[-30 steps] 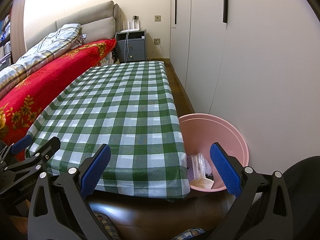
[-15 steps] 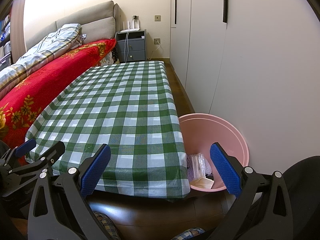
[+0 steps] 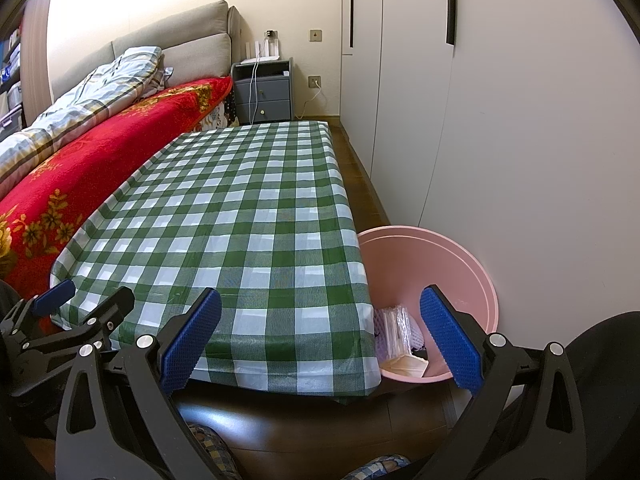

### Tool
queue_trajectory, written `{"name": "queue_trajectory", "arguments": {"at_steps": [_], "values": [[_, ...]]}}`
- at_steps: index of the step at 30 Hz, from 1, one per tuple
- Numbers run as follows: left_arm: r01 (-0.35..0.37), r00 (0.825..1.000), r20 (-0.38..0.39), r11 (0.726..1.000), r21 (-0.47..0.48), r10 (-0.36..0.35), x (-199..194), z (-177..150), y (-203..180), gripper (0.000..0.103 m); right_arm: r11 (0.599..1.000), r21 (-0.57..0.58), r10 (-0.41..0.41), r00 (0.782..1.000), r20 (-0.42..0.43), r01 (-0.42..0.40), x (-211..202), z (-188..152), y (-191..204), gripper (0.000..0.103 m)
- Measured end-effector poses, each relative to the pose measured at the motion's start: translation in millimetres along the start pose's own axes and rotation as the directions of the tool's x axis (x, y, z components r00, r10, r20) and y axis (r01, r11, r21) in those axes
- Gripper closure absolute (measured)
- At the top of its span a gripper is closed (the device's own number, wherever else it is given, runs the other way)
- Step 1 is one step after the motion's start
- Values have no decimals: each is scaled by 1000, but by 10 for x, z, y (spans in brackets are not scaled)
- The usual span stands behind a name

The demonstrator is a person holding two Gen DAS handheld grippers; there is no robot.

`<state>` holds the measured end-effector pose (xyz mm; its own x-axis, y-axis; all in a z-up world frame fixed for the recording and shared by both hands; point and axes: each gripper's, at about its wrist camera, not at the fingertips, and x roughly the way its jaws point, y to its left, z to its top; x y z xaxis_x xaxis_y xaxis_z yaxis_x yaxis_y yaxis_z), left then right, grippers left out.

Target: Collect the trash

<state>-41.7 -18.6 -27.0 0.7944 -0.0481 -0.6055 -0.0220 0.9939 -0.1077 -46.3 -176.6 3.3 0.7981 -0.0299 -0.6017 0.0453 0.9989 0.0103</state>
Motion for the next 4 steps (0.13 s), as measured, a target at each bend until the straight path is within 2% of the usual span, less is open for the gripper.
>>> {"name": "queue_trajectory", "arguments": {"at_steps": [4], "values": [[-3,1000,-9,1000,-3,3,16,-1,11,8,1000,1,1,1000,-1,-1,1,0,-1,5]]}}
